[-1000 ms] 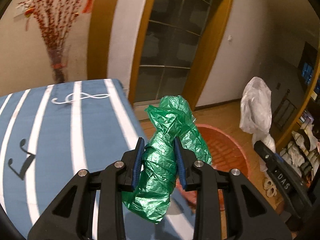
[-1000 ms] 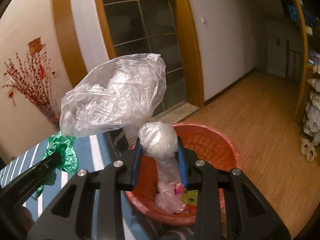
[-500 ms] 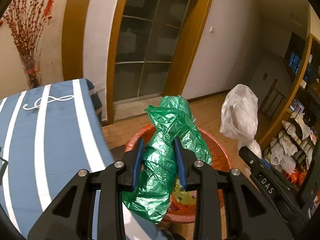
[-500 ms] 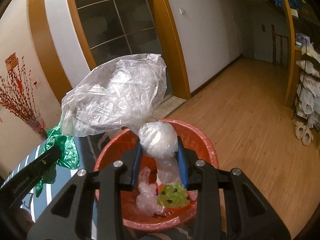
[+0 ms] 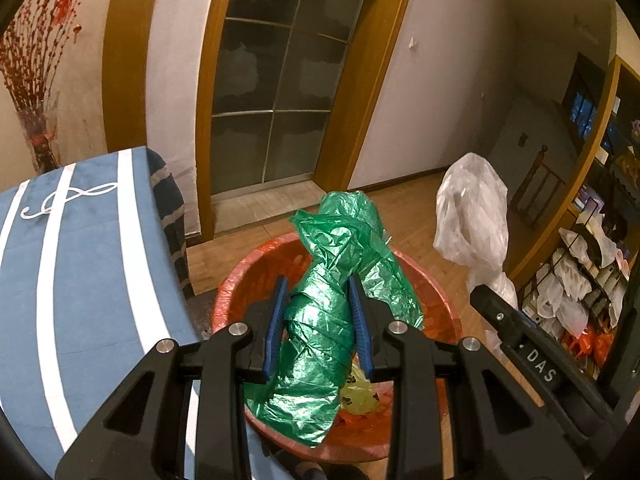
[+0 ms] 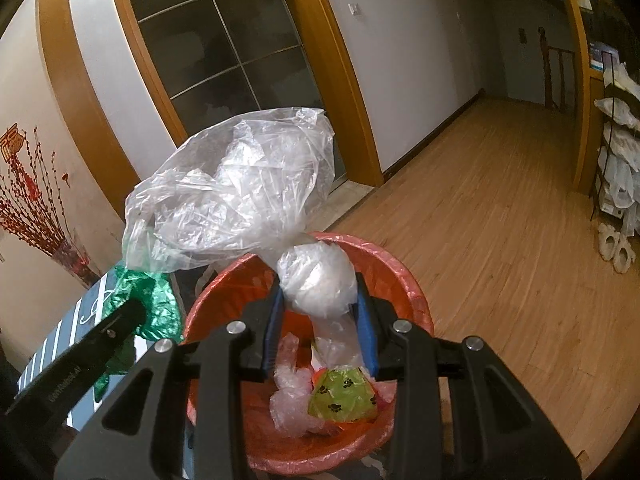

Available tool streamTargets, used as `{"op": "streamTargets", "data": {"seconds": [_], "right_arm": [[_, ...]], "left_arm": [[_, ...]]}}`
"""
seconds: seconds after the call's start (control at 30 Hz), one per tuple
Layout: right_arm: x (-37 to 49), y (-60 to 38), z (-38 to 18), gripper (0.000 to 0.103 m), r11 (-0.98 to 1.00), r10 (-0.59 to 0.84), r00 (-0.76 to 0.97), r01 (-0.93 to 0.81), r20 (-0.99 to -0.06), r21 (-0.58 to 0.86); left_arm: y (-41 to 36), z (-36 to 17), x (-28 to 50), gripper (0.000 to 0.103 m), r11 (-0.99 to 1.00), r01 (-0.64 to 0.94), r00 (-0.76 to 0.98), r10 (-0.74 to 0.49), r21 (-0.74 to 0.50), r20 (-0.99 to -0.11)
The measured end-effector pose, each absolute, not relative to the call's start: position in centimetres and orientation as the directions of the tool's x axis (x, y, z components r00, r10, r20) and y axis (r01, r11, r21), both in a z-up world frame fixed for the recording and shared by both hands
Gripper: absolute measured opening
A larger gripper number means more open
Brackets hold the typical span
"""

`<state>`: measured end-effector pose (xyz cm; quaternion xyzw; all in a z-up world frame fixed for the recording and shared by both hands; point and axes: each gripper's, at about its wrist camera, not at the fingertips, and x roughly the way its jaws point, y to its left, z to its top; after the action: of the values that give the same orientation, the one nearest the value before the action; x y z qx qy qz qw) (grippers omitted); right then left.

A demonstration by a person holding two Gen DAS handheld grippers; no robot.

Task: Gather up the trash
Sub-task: 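Open both grippers to drop the bags into the basket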

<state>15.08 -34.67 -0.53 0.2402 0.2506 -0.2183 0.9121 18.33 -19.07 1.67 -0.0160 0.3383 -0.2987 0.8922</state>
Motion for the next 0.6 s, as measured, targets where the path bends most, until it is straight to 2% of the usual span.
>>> {"op": "streamTargets", "data": {"seconds": [0.2, 0.37, 0.53, 0.6], "right_arm": [[15.8, -35.9, -1.0, 0.037, 0.783, -0.237, 0.788, 0.501, -0.568, 0.368], [16.0, -36.4, -1.4, 0.043, 0.781, -0.22, 0.79, 0.494, -0.573, 0.381], [16.0, -36.8, -1.5, 0.049, 0.777, -0.219, 0.786, 0.499, -0.578, 0.385], [15.9, -36.9, -1.4, 0.055, 0.776, -0.217, 0.788, 0.497, -0.576, 0.388]], "left_arm": [[-19.4, 0.5, 19.3, 0.03, 0.815, 0.524, 0.558, -0.548, -0.247, -0.623], [-19.4, -0.4, 19.6, 0.048, 0.826, 0.511, 0.555, -0.528, -0.238, -0.643], [-18.8, -1.0, 20.0, 0.049, 0.843, 0.485, 0.558, -0.502, -0.232, -0.661], [-18.4, -1.1, 20.1, 0.049, 0.849, 0.474, 0.561, -0.495, -0.233, -0.664]]}}
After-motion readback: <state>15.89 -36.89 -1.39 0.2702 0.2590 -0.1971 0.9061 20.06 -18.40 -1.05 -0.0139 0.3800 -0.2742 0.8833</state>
